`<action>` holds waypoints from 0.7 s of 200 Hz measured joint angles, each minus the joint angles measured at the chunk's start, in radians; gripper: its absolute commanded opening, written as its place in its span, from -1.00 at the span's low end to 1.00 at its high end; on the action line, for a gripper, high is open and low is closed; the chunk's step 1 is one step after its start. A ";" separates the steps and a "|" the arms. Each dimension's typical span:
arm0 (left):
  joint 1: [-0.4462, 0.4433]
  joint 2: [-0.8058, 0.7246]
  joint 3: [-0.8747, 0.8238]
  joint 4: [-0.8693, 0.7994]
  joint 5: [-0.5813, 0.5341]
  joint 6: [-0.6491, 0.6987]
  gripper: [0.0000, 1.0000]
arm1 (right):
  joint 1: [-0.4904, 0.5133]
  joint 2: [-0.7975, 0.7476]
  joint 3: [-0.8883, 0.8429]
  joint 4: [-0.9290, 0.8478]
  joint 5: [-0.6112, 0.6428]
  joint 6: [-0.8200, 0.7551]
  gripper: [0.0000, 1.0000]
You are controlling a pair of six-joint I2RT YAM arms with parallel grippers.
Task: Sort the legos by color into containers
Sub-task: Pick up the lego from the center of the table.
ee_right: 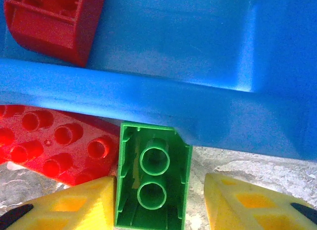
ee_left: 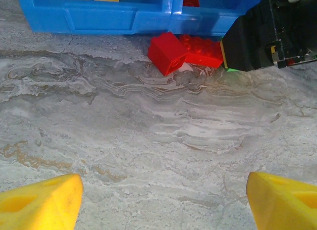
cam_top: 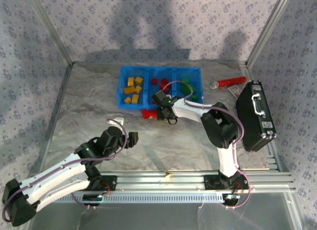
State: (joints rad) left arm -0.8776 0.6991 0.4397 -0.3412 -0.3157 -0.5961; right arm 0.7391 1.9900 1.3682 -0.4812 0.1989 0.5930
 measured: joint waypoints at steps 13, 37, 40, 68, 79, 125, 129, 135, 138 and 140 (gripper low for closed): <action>0.000 0.021 0.000 0.000 0.000 0.000 0.73 | -0.005 0.006 0.000 0.002 0.000 0.002 -0.02; 0.000 0.051 0.005 0.000 0.000 0.005 0.73 | -0.015 0.024 -0.003 0.011 -0.001 0.001 -0.13; 0.000 0.054 0.006 0.000 0.000 0.005 0.73 | -0.016 0.024 -0.003 0.011 0.000 0.002 -0.15; 0.001 0.072 0.023 0.002 0.000 0.012 0.74 | -0.018 0.019 -0.012 0.015 0.010 0.002 -0.36; 0.008 0.086 0.030 0.005 0.001 0.019 0.74 | -0.016 0.014 -0.019 0.019 0.011 0.002 -0.41; 0.087 0.208 0.090 0.032 0.039 0.045 0.74 | 0.031 -0.151 -0.103 -0.045 0.016 -0.009 -0.43; 0.094 0.224 0.098 0.039 0.043 0.048 0.74 | 0.034 -0.185 -0.111 -0.055 0.016 -0.010 -0.43; 0.103 0.243 0.108 0.045 0.053 0.051 0.74 | 0.037 -0.230 -0.119 -0.068 0.016 -0.012 -0.43; 0.108 0.256 0.113 0.051 0.058 0.053 0.75 | 0.035 -0.256 -0.121 -0.072 0.018 -0.014 -0.43; 0.109 0.264 0.117 0.053 0.060 0.055 0.75 | 0.035 -0.272 -0.123 -0.074 0.018 -0.015 -0.43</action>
State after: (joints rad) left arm -0.7685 0.9627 0.5564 -0.2878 -0.2558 -0.5411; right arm 0.7742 1.7176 1.2453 -0.5556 0.2165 0.5781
